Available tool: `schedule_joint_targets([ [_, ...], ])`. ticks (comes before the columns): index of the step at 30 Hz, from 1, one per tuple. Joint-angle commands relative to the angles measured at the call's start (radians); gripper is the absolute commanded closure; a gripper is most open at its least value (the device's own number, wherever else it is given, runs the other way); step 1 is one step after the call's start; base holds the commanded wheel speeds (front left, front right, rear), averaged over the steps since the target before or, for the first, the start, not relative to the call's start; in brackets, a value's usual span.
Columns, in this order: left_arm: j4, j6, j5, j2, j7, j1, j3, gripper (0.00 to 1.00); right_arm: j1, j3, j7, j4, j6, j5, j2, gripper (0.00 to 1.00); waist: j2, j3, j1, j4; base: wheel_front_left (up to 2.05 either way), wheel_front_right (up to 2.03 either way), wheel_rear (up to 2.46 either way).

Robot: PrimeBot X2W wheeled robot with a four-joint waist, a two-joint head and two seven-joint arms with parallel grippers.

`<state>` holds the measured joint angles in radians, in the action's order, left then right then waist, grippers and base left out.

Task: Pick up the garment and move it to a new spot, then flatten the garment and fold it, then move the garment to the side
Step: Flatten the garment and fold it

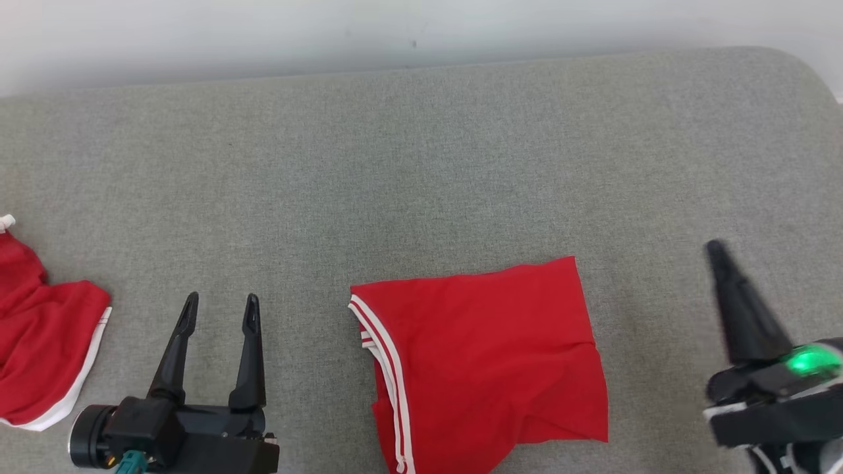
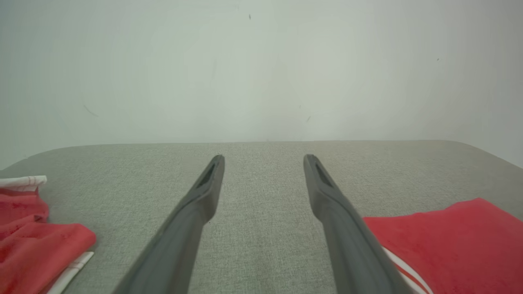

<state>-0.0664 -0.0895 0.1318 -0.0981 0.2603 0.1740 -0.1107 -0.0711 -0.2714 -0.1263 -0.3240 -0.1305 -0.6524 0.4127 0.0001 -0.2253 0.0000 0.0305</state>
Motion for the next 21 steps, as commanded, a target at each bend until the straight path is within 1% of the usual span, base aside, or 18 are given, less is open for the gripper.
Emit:
schedule_joint_targets([
  [1,-0.004,-0.001,-0.003,-0.007,0.003,-0.007,0.002,0.0,-0.005,0.035,-0.027,0.009,0.0,0.042,-0.012,1.0,-0.0001,0.009,0.0,0.0,0.0,0.0,0.0],
  [5,-0.004,-0.002,0.001,-0.011,0.001,-0.011,0.0,0.0,-0.017,0.084,-0.073,0.052,0.0,0.134,-0.045,1.0,-0.0001,0.026,0.0,-0.004,0.0,0.0,0.0],
  [6,-0.003,-0.002,0.001,-0.012,0.001,-0.013,-0.001,0.0,-0.018,0.093,-0.082,0.066,0.0,0.161,-0.051,0.97,-0.0001,0.03,0.0,-0.006,0.0,0.0,0.0],
  [7,-0.002,-0.003,0.002,-0.012,0.001,-0.014,-0.002,0.0,-0.016,0.094,-0.085,0.082,0.0,0.184,-0.053,0.67,-0.0001,0.034,0.0,-0.007,0.0,0.0,0.0],
  [8,-0.001,-0.003,0.004,-0.013,0.001,-0.017,-0.004,0.0,-0.011,0.095,-0.091,0.097,0.0,0.2,-0.063,0.28,-0.0001,0.039,0.0,-0.009,0.0,0.0,0.0],
  [9,0.0,-0.003,0.004,-0.013,0.001,-0.019,-0.004,0.0,-0.009,0.097,-0.097,0.11,0.0,0.221,-0.069,0.0,-0.0001,0.043,0.0,-0.011,0.0,0.0,0.0],
  [12,0.002,-0.005,0.006,-0.014,0.001,-0.025,-0.004,0.0,0.002,0.093,-0.106,0.137,0.0,0.247,-0.082,0.0,-0.0001,0.052,0.0,-0.012,0.0,0.0,0.0],
  [14,0.009,-0.007,0.01,-0.016,0.001,-0.038,-0.004,0.0,0.018,0.082,-0.118,0.168,0.0,0.29,-0.093,0.0,-0.0001,0.068,0.0,-0.014,0.0,0.0,0.0],
  [21,0.029,-0.007,0.018,-0.024,0.002,-0.069,-0.003,0.0,0.088,0.065,-0.132,0.207,0.0,0.343,-0.113,0.0,-0.0001,0.108,0.0,-0.018,0.0,0.0,0.0],
])
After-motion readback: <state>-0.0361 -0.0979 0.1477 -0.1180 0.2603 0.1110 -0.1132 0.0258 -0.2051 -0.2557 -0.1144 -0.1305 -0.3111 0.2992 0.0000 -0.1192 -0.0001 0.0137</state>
